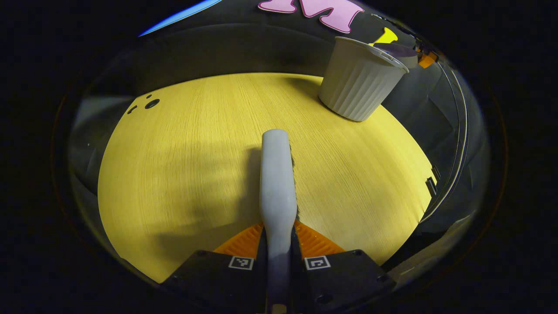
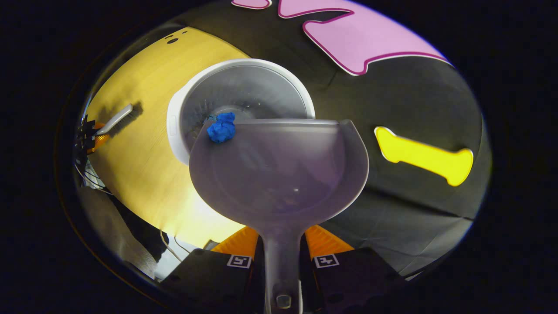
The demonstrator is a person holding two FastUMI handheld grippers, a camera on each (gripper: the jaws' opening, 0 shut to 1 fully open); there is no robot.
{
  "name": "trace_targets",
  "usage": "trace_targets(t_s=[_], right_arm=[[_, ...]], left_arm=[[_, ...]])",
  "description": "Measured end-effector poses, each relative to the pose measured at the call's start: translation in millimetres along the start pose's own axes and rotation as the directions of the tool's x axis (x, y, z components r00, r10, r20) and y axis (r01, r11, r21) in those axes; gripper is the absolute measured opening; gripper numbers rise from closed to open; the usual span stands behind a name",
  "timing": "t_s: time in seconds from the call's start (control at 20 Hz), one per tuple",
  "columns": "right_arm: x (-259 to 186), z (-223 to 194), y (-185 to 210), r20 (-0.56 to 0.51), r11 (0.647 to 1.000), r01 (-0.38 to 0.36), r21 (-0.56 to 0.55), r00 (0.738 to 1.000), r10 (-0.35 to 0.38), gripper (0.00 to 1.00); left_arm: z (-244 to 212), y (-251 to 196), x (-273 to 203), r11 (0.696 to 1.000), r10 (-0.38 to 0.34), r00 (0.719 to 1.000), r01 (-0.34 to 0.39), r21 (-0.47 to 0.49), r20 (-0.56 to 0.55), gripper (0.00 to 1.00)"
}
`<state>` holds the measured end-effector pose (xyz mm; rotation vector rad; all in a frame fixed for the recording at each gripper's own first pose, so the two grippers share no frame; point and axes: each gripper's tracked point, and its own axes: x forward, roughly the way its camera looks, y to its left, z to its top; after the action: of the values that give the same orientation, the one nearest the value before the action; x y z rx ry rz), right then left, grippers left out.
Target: Pick up the small broom and dustpan from the desktop, sweep the trash into the dustpan with the broom, and then empty the trash into the garbage bin.
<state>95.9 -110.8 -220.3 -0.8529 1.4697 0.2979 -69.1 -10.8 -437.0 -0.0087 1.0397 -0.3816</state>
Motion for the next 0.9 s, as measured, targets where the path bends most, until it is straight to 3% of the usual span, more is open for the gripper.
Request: trace_targets(t_s=[0.3,0.55,0.7,0.9], right_arm=[[3.1,13.2,2.4,0.006,0.999,0.005,-0.051,1.000,-0.005,0.37],[4.0,7.8,-5.4,0.028,0.999,0.025,-0.031,0.999,-0.024,0.37],[1.3,10.8,-5.0,0.137,0.997,0.047,0.057,0.989,-0.054,0.37],[-12.5,5.9,5.8,0.283,0.970,-0.029,0.241,0.958,-0.041,0.37]], left_arm=[[-6.5,-1.3,3.1,1.000,-0.006,1.000,0.006,0.005,-0.007,0.28],[-7.0,-4.9,1.4,1.000,0.004,1.000,-0.004,0.007,0.002,0.28],[-5.3,-4.4,-1.1,1.000,0.016,1.000,-0.016,-0.002,0.014,0.28],[-1.9,-5.0,-5.8,0.999,0.034,0.999,-0.033,-0.030,0.024,0.28]])
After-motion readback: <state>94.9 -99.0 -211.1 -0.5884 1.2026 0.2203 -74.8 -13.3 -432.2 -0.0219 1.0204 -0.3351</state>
